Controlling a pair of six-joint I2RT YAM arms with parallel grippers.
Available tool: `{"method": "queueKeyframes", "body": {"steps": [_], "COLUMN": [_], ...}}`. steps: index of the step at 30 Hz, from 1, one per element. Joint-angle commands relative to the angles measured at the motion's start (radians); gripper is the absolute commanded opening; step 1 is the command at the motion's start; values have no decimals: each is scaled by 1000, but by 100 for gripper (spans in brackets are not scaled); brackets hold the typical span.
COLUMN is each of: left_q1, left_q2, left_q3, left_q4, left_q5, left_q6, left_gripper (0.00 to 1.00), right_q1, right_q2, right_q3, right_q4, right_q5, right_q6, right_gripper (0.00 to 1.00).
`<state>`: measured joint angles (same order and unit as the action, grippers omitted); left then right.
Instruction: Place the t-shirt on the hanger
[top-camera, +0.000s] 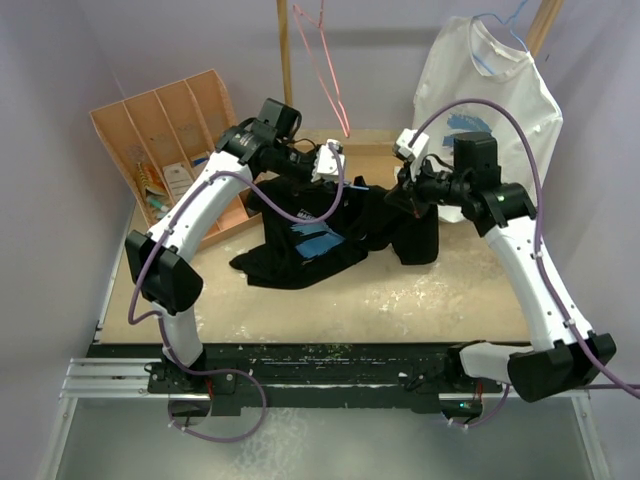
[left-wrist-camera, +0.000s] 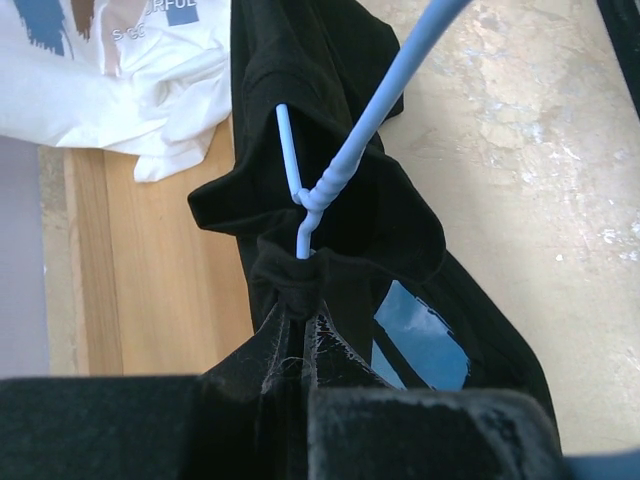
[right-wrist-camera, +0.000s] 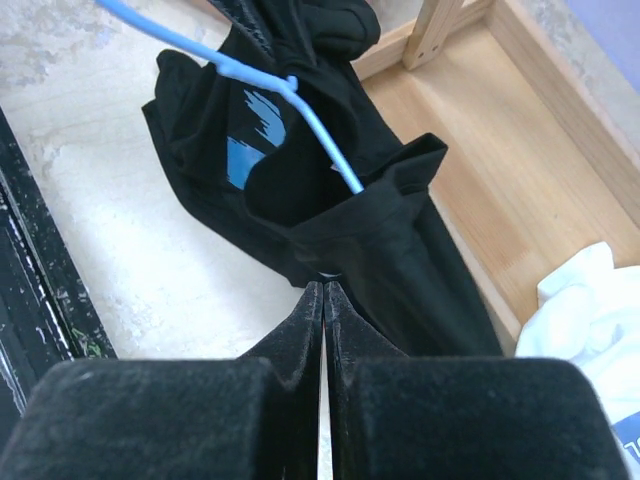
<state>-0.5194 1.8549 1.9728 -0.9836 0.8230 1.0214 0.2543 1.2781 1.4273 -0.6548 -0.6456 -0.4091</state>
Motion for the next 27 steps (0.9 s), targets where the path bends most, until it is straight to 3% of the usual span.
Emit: {"method": "queueKeyframes", "body": {"steps": [1, 4, 6, 10, 12, 17, 27], "left_q1": [2, 2, 2, 0, -3, -29, -39], "left_q2": [3, 7, 8, 19, 11, -23, -47], "left_q3": [17, 9, 0, -4, -22, -90, -118], "left_q4": [142, 185, 243, 351, 400, 485, 497], "left_q5": [-26, -45, -80, -159, -190, -282, -263], "left_q6": [-114, -178, -266, -458, -534, -608, -668], "left_gripper": [0, 0, 0, 0, 0, 0, 0], "right_q1": [0, 2, 2, 47, 113, 231, 289], "right_q2": [-48, -51, -57, -103, -123, -95, -40], "right_q3": [-47, -80, -119, -261, -319, -347, -359], "right_q4": [66, 95, 194, 466, 569, 647, 742], "right_q5": [21, 32, 145, 394, 541, 825, 1057], "right_q6": [80, 106, 197, 437, 505, 599, 709], "right_gripper": [0, 0, 0, 33, 42, 47, 57]}}
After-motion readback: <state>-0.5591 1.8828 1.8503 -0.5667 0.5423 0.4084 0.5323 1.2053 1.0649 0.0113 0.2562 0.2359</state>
